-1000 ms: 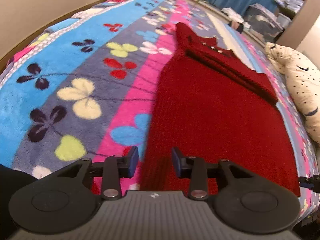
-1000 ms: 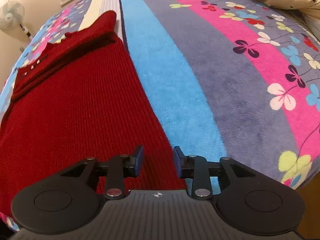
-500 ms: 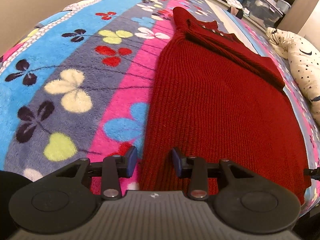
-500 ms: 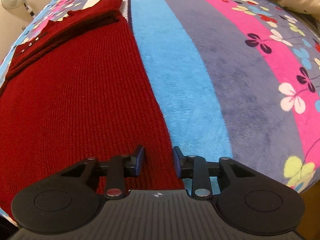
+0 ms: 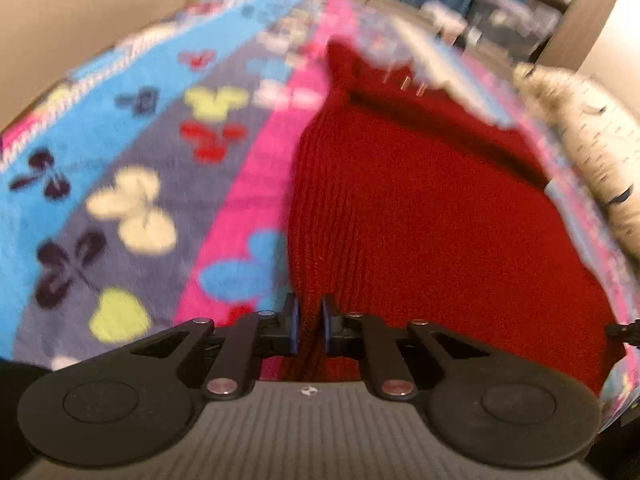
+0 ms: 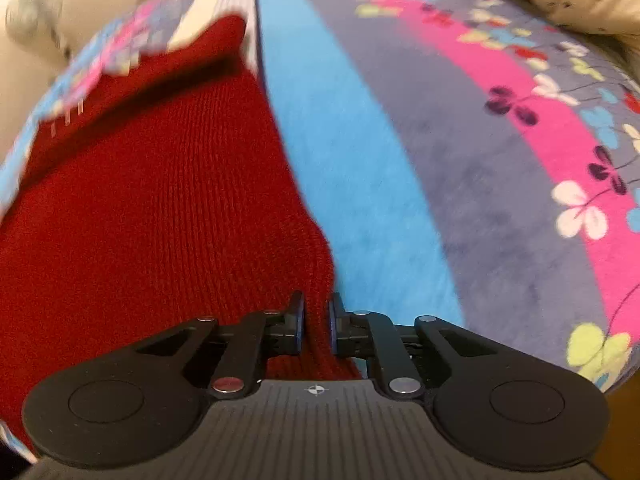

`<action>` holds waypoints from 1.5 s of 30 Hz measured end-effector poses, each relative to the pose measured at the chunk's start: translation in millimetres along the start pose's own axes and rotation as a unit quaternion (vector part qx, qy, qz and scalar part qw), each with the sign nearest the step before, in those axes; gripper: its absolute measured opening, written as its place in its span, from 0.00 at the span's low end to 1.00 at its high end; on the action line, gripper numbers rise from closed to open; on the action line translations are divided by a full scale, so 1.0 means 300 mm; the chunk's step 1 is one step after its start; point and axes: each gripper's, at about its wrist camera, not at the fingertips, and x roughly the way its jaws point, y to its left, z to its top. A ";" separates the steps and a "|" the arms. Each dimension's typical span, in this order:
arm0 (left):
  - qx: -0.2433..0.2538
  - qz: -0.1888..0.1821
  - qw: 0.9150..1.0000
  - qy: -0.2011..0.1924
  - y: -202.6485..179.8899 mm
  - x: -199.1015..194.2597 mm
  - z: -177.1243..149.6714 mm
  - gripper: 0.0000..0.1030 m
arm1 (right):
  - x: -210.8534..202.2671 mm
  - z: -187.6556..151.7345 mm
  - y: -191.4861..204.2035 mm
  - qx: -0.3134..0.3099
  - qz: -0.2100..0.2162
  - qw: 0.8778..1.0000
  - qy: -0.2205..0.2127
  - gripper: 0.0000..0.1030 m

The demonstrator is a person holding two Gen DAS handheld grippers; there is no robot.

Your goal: Fold small clothes

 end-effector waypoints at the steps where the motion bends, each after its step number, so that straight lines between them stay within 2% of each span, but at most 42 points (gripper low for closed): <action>1: 0.001 -0.012 1.000 -0.018 0.000 -0.029 0.002 0.11 | -0.023 0.006 -0.012 0.012 0.012 1.000 -0.016 0.10; 3: 0.000 -0.026 0.999 -0.042 0.002 -0.073 0.004 0.11 | -0.049 0.012 -0.031 0.025 0.028 0.999 -0.031 0.10; 5: -0.013 -0.034 0.999 -0.040 0.010 -0.079 0.002 0.11 | -0.048 0.014 -0.044 0.030 0.034 0.999 -0.027 0.10; 8: -0.048 -0.040 0.998 0.008 0.035 -0.026 0.002 0.12 | -0.007 0.017 -0.053 0.035 0.030 0.999 0.009 0.11; 11: -0.085 -0.041 0.994 0.057 0.066 0.032 -0.010 0.24 | 0.029 0.004 -0.036 0.022 0.010 0.999 0.037 0.16; 12: -0.089 -0.036 0.993 0.064 0.072 0.043 -0.011 0.27 | 0.036 -0.001 -0.030 0.018 0.004 0.999 0.042 0.19; 13: -0.091 -0.028 0.993 0.066 0.071 0.048 -0.013 0.33 | 0.044 -0.004 -0.027 0.016 -0.002 0.999 0.051 0.26; 15: -0.087 -0.022 0.994 0.068 0.071 0.053 -0.013 0.38 | 0.058 -0.012 -0.027 0.015 -0.010 0.998 0.067 0.38; 17: -0.077 -0.017 0.994 0.074 0.067 0.062 -0.018 0.41 | 0.059 -0.016 -0.021 0.008 -0.015 0.997 0.069 0.39; 20: -0.055 -0.007 0.995 0.079 0.051 0.083 -0.016 0.41 | 0.062 -0.018 -0.006 -0.004 -0.016 0.997 0.071 0.40; 21: -0.050 -0.005 0.996 0.078 0.049 0.082 -0.022 0.41 | 0.061 -0.019 -0.002 -0.008 -0.013 0.997 0.071 0.34; 22: -0.048 -0.004 0.996 0.076 0.047 0.081 -0.022 0.30 | 0.060 -0.018 0.001 -0.010 -0.003 0.998 0.069 0.19; 23: -0.048 -0.007 0.996 0.071 0.049 0.073 -0.022 0.18 | 0.053 -0.015 0.001 -0.012 0.002 0.998 0.065 0.13; 24: -0.047 -0.022 0.997 0.063 0.049 0.058 -0.020 0.13 | 0.042 -0.011 0.000 -0.014 0.001 0.998 0.057 0.12; 28: -0.008 -0.039 0.999 0.012 0.005 -0.027 -0.027 0.12 | -0.022 0.004 -0.027 0.014 0.028 0.999 0.008 0.11; 30: 0.000 -0.043 0.999 0.007 -0.006 -0.038 -0.032 0.12 | -0.030 0.009 -0.045 0.031 0.034 0.999 0.006 0.11; 33: -0.020 -0.041 0.998 0.046 0.010 0.011 -0.037 0.14 | 0.003 -0.001 -0.035 0.015 0.020 0.999 0.033 0.12; 35: -0.040 -0.039 0.996 0.073 0.030 0.046 -0.042 0.16 | 0.037 -0.015 -0.017 -0.002 0.007 0.998 0.059 0.17; 37: -0.048 -0.036 0.995 0.078 0.037 0.058 -0.042 0.18 | 0.047 -0.017 -0.008 -0.012 -0.007 0.998 0.066 0.24; 43: -0.039 -0.030 0.996 0.075 0.031 0.062 -0.040 0.17 | 0.049 -0.022 0.005 -0.017 -0.008 0.997 0.070 0.24; 44: -0.035 -0.031 0.996 0.075 0.027 0.062 -0.041 0.16 | 0.049 -0.023 0.009 -0.021 -0.008 0.997 0.069 0.23; 45: -0.030 -0.033 0.996 0.074 0.023 0.061 -0.041 0.14 | 0.046 -0.024 0.010 -0.022 -0.003 0.997 0.068 0.15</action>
